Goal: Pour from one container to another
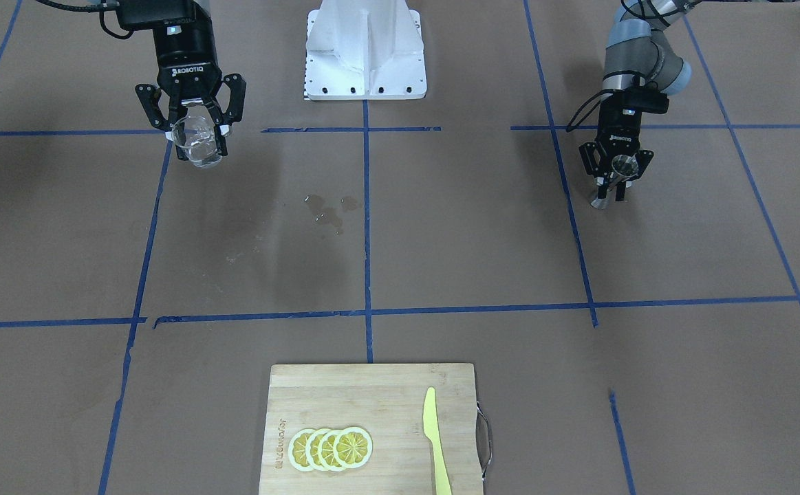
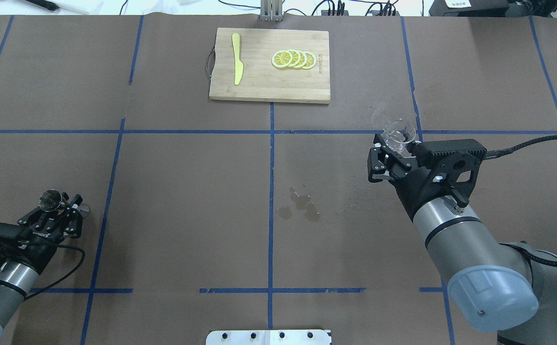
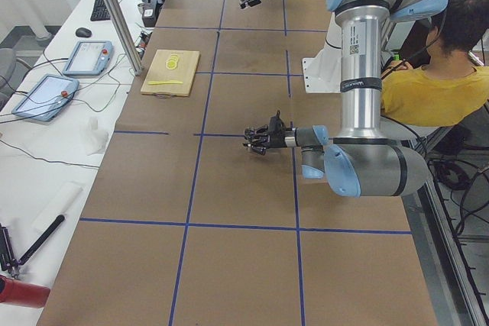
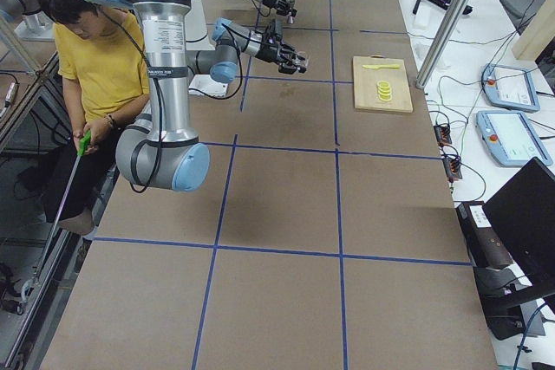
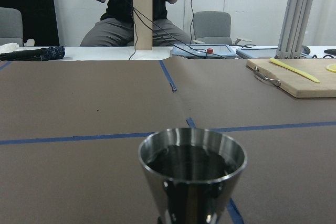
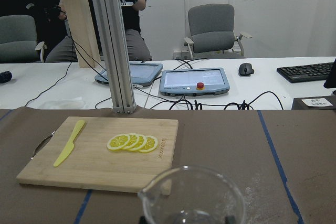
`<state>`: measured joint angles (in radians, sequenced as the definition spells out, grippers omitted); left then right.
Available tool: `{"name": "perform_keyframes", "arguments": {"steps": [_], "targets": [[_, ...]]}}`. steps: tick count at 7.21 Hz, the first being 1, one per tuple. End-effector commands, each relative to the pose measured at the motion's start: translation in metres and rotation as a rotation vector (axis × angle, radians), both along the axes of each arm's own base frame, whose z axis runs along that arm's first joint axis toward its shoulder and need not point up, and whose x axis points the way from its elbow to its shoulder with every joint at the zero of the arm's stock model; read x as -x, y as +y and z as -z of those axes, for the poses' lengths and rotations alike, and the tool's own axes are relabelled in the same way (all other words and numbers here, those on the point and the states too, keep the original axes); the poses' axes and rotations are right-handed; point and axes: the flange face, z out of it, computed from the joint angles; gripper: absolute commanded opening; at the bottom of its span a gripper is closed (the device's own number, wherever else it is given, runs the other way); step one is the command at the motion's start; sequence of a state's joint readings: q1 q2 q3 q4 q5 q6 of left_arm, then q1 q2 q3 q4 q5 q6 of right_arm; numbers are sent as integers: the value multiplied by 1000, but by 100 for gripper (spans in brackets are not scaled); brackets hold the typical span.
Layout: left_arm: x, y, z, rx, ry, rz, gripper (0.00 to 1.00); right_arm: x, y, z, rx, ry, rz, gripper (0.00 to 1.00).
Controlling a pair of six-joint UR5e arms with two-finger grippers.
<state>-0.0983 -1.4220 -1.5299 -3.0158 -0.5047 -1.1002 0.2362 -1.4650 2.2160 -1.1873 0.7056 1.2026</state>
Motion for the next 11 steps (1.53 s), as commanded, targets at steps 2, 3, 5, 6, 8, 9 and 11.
{"name": "perform_keyframes", "arguments": {"steps": [2, 3, 5, 6, 8, 9, 11], "targets": [[0, 1, 0, -2, -3, -2, 100, -2, 0, 3, -2, -7, 0, 0], [0, 1, 1, -2, 0, -2, 100, -5, 1, 7, -4, -15, 0, 0], [1, 1, 4, -3, 9, -5, 100, -6, 1, 7, -4, -16, 0, 0], [2, 1, 12, -4, 24, -5, 100, -6, 1, 7, -4, -16, 0, 0], [9, 1, 20, -7, 47, -2, 100, -5, 1, 7, -4, -17, 0, 0], [24, 3, 18, -7, 37, -3, 100, -5, 1, 7, -4, -17, 0, 0], [30, 4, 19, -7, 38, -6, 100, -5, 1, 7, -4, -16, 0, 0]]}}
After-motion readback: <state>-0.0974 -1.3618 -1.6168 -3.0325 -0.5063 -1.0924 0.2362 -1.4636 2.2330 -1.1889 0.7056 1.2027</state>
